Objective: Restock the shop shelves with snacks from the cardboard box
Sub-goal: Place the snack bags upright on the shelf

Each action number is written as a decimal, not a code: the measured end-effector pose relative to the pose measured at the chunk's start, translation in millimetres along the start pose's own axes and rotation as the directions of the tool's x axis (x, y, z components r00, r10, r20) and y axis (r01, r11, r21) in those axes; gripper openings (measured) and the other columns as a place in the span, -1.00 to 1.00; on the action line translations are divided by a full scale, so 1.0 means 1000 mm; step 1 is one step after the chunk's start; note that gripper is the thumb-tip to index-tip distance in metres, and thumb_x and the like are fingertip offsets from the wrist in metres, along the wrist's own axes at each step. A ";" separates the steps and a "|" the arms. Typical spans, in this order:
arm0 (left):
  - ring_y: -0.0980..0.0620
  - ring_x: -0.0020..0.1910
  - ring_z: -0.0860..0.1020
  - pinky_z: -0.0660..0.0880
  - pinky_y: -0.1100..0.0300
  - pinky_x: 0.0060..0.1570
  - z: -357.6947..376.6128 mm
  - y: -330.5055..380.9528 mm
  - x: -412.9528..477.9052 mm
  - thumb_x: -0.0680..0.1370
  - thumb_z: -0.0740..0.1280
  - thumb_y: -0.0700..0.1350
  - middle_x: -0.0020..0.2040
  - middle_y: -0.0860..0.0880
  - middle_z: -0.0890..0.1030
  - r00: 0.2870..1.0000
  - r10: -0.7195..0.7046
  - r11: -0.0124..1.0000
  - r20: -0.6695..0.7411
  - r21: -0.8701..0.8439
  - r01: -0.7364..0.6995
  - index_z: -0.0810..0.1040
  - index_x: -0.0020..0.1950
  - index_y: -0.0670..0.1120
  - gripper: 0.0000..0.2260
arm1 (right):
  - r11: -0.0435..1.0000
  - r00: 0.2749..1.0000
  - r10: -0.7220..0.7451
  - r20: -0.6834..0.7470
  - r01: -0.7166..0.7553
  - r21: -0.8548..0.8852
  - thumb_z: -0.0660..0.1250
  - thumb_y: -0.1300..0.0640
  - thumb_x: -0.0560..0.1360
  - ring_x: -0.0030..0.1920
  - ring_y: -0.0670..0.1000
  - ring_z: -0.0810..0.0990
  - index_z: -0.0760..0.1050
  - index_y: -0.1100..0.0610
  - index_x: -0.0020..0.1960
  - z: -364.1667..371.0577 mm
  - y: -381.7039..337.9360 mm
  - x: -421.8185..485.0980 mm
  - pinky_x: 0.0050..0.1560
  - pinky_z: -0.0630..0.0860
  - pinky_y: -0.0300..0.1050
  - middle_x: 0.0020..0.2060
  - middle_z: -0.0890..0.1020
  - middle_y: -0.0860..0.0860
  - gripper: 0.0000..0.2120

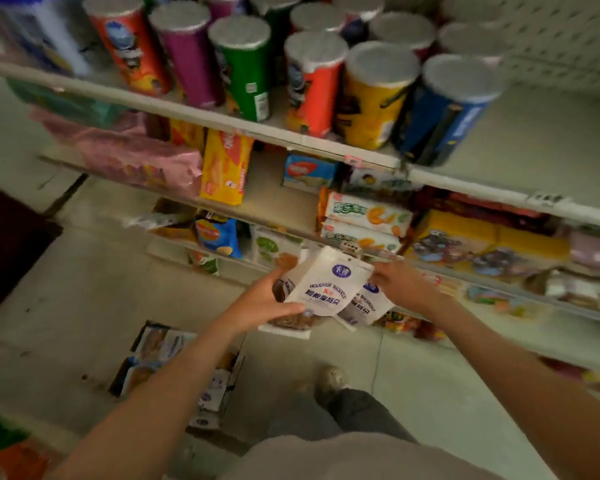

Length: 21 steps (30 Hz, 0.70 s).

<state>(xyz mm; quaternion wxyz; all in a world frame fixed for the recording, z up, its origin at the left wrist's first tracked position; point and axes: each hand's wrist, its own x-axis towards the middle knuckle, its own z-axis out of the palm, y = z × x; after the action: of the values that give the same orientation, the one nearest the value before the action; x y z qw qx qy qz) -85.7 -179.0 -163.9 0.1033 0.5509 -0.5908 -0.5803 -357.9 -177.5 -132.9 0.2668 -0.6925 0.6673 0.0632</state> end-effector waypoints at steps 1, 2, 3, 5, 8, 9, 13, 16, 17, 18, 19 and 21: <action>0.19 0.10 0.56 0.51 0.11 0.16 0.006 0.006 0.004 0.33 0.55 0.00 0.10 0.19 0.58 1.000 0.017 0.999 0.022 0.029 -0.018 0.40 0.21 0.16 -0.47 | 1.000 1.000 0.013 -0.018 -0.013 0.014 0.11 0.17 0.61 0.06 0.17 0.55 0.51 0.22 0.17 0.001 0.008 -0.008 -0.05 0.41 -0.09 0.10 0.60 0.19 -0.75; 0.19 0.10 0.55 0.50 0.15 0.12 0.012 0.012 0.011 0.33 0.55 0.02 0.10 0.20 0.57 0.998 0.030 0.997 0.059 0.067 -0.034 0.39 0.24 0.15 -0.45 | 0.999 0.998 0.044 -0.043 -0.043 0.034 0.12 0.17 0.61 0.06 0.17 0.56 0.50 0.18 0.21 0.002 0.017 -0.018 -0.06 0.42 -0.09 0.11 0.60 0.17 -0.73; 0.19 0.09 0.54 0.48 0.20 0.08 0.020 0.020 0.017 0.32 0.55 0.05 0.09 0.21 0.56 0.993 0.054 0.991 0.103 0.116 -0.066 0.39 0.25 0.12 -0.43 | 0.995 0.994 0.077 -0.072 -0.072 0.064 0.12 0.17 0.60 0.06 0.16 0.57 0.50 0.14 0.23 0.003 0.028 -0.029 -0.04 0.44 -0.07 0.11 0.61 0.15 -0.72; 0.17 0.14 0.53 0.49 0.18 0.11 0.037 0.036 0.029 0.28 0.55 0.15 0.15 0.19 0.55 0.981 0.068 0.978 0.180 0.182 -0.101 0.37 0.34 0.08 -0.30 | 0.982 0.982 0.153 -0.108 -0.138 0.130 0.13 0.17 0.59 0.06 0.16 0.58 0.51 0.09 0.23 0.006 0.049 -0.049 0.00 0.51 -0.01 0.11 0.62 0.12 -0.71; 0.11 0.21 0.51 0.50 0.00 0.21 0.069 0.061 0.043 0.23 0.52 0.24 0.26 0.13 0.53 0.954 0.090 0.952 0.286 0.257 -0.167 0.31 0.40 0.11 -0.20 | 0.944 0.949 0.286 -0.131 -0.255 0.209 0.13 0.18 0.58 0.05 0.17 0.58 0.52 0.10 0.21 0.011 0.082 -0.082 0.01 0.52 0.01 0.10 0.63 0.13 -0.72; 0.10 0.22 0.51 0.49 -0.01 0.22 0.081 0.070 0.048 0.23 0.52 0.24 0.28 0.12 0.52 0.943 0.111 0.939 0.314 0.278 -0.203 0.30 0.40 0.12 -0.20 | 0.928 0.935 0.324 -0.145 -0.284 0.242 0.13 0.19 0.58 0.05 0.17 0.58 0.52 0.12 0.20 0.013 0.093 -0.093 0.00 0.51 -0.01 0.08 0.63 0.13 -0.73; 0.10 0.26 0.44 0.41 0.13 0.25 0.148 0.107 0.063 0.29 0.53 0.16 0.28 0.14 0.46 0.887 0.174 0.877 0.427 0.343 -0.337 0.26 0.45 0.07 -0.20 | 0.847 0.857 0.485 -0.174 -0.412 0.334 0.14 0.20 0.58 -0.01 0.19 0.58 0.53 0.20 0.09 0.021 0.142 -0.141 -0.14 0.41 -0.09 0.01 0.64 0.17 -0.79; 0.08 0.25 0.46 0.41 0.15 0.19 0.193 0.126 0.072 0.31 0.53 0.12 0.30 0.09 0.49 0.868 0.173 0.853 0.466 0.369 -0.368 0.30 0.43 0.05 -0.24 | 0.803 0.813 0.550 -0.191 -0.453 0.387 0.16 0.20 0.58 -0.04 0.18 0.60 0.55 0.20 0.09 0.027 0.178 -0.171 -0.09 0.51 -0.01 -0.01 0.66 0.17 -0.78; 0.08 0.23 0.46 0.41 0.17 0.16 0.208 0.132 0.073 0.32 0.53 0.12 0.28 0.08 0.50 0.859 0.178 0.844 0.481 0.374 -0.384 0.32 0.41 0.04 -0.27 | 0.795 0.801 0.563 -0.202 -0.458 0.397 0.17 0.20 0.58 -0.02 0.18 0.60 0.56 0.19 0.13 0.028 0.189 -0.181 -0.04 0.52 0.02 0.01 0.66 0.16 -0.77; 0.09 0.20 0.47 0.41 0.18 0.13 0.227 0.139 0.075 0.32 0.53 0.11 0.25 0.08 0.51 0.851 0.171 0.837 0.496 0.383 -0.391 0.35 0.38 0.03 -0.30 | 0.782 0.787 0.582 -0.206 -0.471 0.407 0.17 0.20 0.58 0.01 0.18 0.60 0.56 0.18 0.16 0.029 0.204 -0.194 -0.01 0.52 0.02 0.04 0.65 0.16 -0.75; 0.09 0.17 0.48 0.41 0.18 0.11 0.244 0.147 0.076 0.32 0.53 0.11 0.22 0.08 0.51 0.845 0.170 0.830 0.507 0.388 -0.400 0.37 0.34 0.03 -0.35 | 0.769 0.776 0.599 -0.197 -0.490 0.410 0.17 0.20 0.58 0.03 0.18 0.59 0.55 0.18 0.19 0.029 0.218 -0.204 0.02 0.51 0.02 0.07 0.64 0.15 -0.74; 0.10 0.14 0.49 0.43 0.16 0.11 0.278 0.161 0.077 0.31 0.53 0.12 0.17 0.11 0.52 0.832 0.164 0.822 0.531 0.393 -0.413 0.40 0.27 0.06 -0.41 | 0.749 0.762 0.624 -0.171 -0.521 0.410 0.15 0.18 0.59 0.08 0.18 0.58 0.52 0.16 0.23 0.031 0.247 -0.225 0.07 0.50 0.03 0.11 0.63 0.14 -0.72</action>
<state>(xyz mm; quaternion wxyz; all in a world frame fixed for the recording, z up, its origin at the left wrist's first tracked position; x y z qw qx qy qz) -411.6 -124.0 -159.9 -0.0985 0.3003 -0.8041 -0.5035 -608.5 44.8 -130.1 0.2451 -0.3958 0.8816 -0.0778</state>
